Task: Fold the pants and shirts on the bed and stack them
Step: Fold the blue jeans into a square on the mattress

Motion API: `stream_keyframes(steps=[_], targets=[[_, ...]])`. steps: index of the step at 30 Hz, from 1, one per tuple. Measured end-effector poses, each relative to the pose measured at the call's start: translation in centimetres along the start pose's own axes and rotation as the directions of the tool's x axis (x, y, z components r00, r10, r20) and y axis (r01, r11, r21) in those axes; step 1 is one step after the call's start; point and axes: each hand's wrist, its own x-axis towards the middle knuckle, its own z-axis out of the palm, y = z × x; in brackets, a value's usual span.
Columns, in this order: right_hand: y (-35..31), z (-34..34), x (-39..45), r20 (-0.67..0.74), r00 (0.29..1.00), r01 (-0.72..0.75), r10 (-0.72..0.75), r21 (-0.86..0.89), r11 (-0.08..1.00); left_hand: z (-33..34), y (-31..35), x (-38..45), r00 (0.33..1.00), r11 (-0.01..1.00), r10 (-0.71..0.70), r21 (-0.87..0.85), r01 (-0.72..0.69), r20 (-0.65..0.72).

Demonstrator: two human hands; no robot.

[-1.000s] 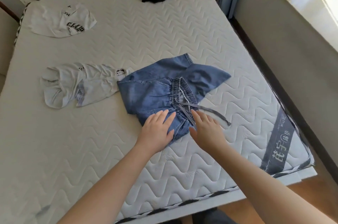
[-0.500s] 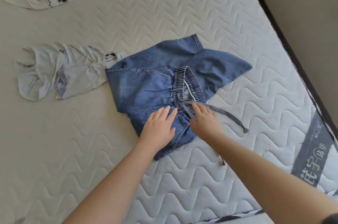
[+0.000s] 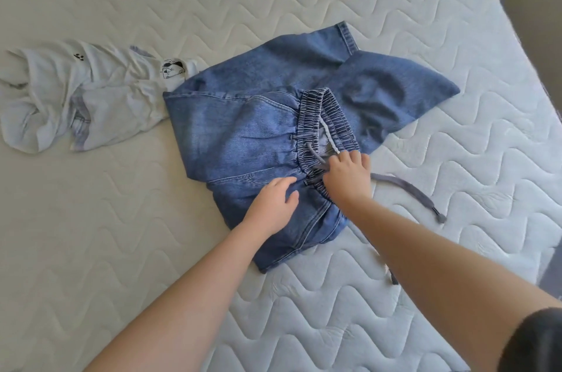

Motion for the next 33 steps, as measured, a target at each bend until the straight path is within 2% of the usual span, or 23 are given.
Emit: stream_keyframes(steps=[2,3,5,6,7,11,13,14,15,16,17,19,21,23,26,29,33], targets=[[-0.2,-1.2,-0.4,-0.025,0.998,-0.057,0.061,0.134,0.989,0.2,0.8,0.6,0.99,0.955,-0.139,-0.268,0.125,-0.033],[-0.3,-1.8,-0.8,0.014,0.995,-0.102,0.101,0.226,0.969,0.2,1.6,0.9,0.972,0.868,-0.233,-0.45,0.211,0.006],[-0.3,-3.4,-2.0,0.21,0.966,-0.234,0.154,0.443,0.865,0.2,3.3,1.6,0.916,0.586,-0.359,-0.72,0.371,0.179],[-0.2,-4.1,-2.7,0.327,0.935,-0.3,0.139,0.517,0.801,0.1,4.1,1.9,0.89,0.476,-0.372,-0.769,0.426,0.263],[-0.2,-4.7,-3.6,0.402,0.911,-0.323,0.092,0.557,0.765,0.2,4.7,2.1,0.873,0.415,-0.363,-0.783,0.464,0.326],[-0.7,-6.1,-7.5,0.51,0.849,-0.272,-0.136,0.645,0.714,0.4,6.7,2.6,0.848,0.281,-0.295,-0.808,0.517,0.44],[-0.6,-6.1,-9.4,0.624,0.748,-0.435,-0.225,0.717,0.544,0.3,7.0,2.5,0.836,0.206,-0.311,-0.827,0.523,0.452],[-0.3,-6.0,-10.1,0.673,0.686,-0.525,-0.277,0.721,0.452,0.2,6.7,2.3,0.831,0.23,-0.334,-0.816,0.53,0.445],[0.1,-5.9,-10.5,0.71,0.626,-0.595,-0.322,0.702,0.39,0.2,6.2,2.0,0.832,0.324,-0.363,-0.781,0.534,0.419],[0.6,-5.8,-10.7,0.734,0.591,-0.632,-0.334,0.679,0.373,0.0,5.5,1.6,0.843,0.448,-0.382,-0.722,0.527,0.378],[1.1,-5.4,-10.6,0.751,0.582,-0.656,-0.31,0.66,0.366,-0.3,4.6,1.0,0.859,0.568,-0.389,-0.648,0.508,0.332],[2.0,-4.3,-9.8,0.751,0.64,-0.677,-0.164,0.652,0.341,-1.5,2.7,-0.2,0.885,0.758,-0.391,-0.457,0.465,0.253],[2.6,-2.9,-8.7,0.697,0.712,-0.687,0.086,0.664,0.296,-3.4,1.0,-1.3,0.912,0.909,-0.385,-0.114,0.401,0.139],[2.9,-1.7,-7.7,0.632,0.711,-0.702,0.309,0.668,0.248,-5.2,-0.5,-2.0,0.934,0.917,-0.357,0.196,0.348,0.009],[3.1,-0.2,-7.0,0.608,0.641,-0.72,0.468,0.687,0.094,-6.1,-1.7,-2.0,0.97,0.922,-0.225,0.303,0.243,-0.093],[2.9,1.3,-6.3,0.629,0.62,-0.679,0.47,0.73,-0.081,-5.8,-1.1,-0.2,0.985,0.931,-0.091,0.338,0.136,-0.145],[3.2,2.6,-5.6,0.629,0.699,-0.575,0.34,0.777,-0.256,-4.6,1.2,3.5,0.993,0.94,0.063,0.339,-0.027,-0.095]])
